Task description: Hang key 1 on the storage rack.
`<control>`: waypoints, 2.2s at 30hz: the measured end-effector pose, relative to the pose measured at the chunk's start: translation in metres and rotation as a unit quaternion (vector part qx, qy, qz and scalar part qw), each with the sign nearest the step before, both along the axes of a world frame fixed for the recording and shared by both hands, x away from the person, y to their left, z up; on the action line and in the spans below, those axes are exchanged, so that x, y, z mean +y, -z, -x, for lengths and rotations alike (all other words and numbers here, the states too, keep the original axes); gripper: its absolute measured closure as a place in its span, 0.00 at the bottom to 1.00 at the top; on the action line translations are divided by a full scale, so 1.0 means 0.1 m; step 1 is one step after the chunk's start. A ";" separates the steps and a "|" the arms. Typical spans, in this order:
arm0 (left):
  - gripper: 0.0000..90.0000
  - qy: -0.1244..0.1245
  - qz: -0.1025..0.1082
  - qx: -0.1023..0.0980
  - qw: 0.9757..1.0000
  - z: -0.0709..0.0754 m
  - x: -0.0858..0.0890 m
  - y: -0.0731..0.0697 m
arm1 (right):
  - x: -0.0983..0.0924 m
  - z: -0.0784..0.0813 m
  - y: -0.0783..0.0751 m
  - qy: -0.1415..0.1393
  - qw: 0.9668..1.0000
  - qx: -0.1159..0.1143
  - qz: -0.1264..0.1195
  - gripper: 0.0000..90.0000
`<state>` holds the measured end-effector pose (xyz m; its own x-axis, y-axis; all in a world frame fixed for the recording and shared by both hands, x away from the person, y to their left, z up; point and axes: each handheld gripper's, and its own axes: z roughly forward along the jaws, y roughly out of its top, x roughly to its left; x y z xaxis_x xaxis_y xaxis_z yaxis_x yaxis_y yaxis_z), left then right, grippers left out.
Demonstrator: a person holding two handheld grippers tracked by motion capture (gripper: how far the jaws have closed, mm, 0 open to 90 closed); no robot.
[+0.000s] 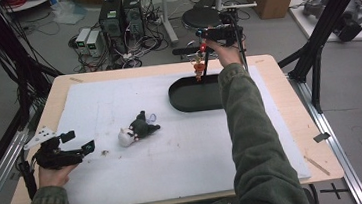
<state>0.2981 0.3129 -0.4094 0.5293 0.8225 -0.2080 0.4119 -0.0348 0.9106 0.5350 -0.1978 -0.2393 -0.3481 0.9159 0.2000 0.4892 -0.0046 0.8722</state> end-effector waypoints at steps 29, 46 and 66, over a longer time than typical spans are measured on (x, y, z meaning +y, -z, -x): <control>0.03 -0.001 -0.003 0.002 1.000 0.03 0.00 -0.02 | -0.11 0.60 0.08 -0.096 0.992 0.022 0.077 0.01; 0.03 -0.005 -0.008 0.011 1.000 0.04 0.03 0.00 | -0.46 0.93 0.26 -0.087 0.994 0.014 0.063 0.01; 0.03 -0.008 -0.010 0.013 1.000 0.04 0.02 0.00 | -0.80 1.31 0.59 -0.067 0.997 0.010 0.035 0.01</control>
